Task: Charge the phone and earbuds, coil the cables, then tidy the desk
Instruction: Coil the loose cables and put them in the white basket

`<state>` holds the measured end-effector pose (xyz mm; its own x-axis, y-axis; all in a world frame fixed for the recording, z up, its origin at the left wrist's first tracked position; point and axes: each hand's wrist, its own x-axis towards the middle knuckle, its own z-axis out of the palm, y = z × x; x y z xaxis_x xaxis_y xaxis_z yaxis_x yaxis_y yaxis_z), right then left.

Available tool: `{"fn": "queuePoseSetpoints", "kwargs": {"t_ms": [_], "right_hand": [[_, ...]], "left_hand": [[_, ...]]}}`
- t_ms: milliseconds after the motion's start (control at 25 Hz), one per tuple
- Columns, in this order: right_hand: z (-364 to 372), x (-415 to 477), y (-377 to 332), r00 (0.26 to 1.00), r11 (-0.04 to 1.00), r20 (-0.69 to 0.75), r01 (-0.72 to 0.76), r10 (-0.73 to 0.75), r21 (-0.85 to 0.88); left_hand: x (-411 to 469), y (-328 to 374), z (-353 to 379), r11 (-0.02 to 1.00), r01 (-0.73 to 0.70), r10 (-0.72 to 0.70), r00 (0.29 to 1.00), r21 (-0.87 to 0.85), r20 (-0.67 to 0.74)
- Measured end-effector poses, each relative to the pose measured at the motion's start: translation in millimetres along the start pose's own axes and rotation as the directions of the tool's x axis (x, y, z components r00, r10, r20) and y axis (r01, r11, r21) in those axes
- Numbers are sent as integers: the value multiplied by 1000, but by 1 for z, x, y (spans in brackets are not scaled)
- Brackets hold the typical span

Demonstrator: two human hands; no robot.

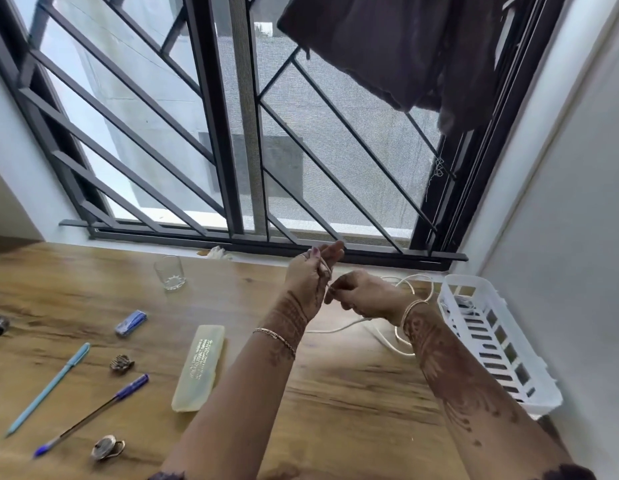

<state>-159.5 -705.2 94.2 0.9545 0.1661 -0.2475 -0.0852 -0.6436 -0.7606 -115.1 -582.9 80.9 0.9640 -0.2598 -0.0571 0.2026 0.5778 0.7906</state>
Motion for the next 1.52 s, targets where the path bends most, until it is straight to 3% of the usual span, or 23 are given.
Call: {"fn": "queuePoseSetpoints", "kwargs": {"t_ms": [80, 200, 480, 640, 760, 840, 960, 1120, 1360, 1520], "right_hand": [[-8, -3, -9, 999, 991, 51, 19, -12, -129], [-25, -5, -16, 994, 979, 73, 90, -78, -185], [-43, 5, -15, 976, 948, 13, 213, -216, -237], [-52, 11, -8, 967, 943, 6, 250, -255, -221], [-46, 12, -8, 953, 947, 34, 305, -303, -102], [-43, 11, -6, 945, 944, 38, 326, -324, -59], [-43, 8, 4, 951, 951, 0, 308, -308, 25], [-29, 7, 6, 955, 952, 10, 295, -297, 87], [3, -1, -7, 978, 959, 46, 191, -205, 211], [4, -10, -11, 998, 943, -57, 36, -19, 331]], "left_hand": [[1, -6, 1, 958, -49, 45, 999, 281, 18], [1, -8, -3, 753, -36, 27, 999, 657, 23], [-10, 5, -7, 529, -19, -175, 976, 848, 131], [-20, 14, -9, 590, 3, -244, 954, 807, 175], [-22, 22, -12, 590, 48, -281, 948, 806, 149], [-21, 28, -17, 654, 157, -341, 934, 740, 103], [-18, 37, -25, 740, 341, -494, 860, 579, 124], [-20, 38, -21, 843, 452, -516, 833, 293, 201], [-21, 27, 5, 909, 361, -306, 917, -206, 255], [-16, 23, 13, 929, 230, -197, 971, -290, 137]]}}
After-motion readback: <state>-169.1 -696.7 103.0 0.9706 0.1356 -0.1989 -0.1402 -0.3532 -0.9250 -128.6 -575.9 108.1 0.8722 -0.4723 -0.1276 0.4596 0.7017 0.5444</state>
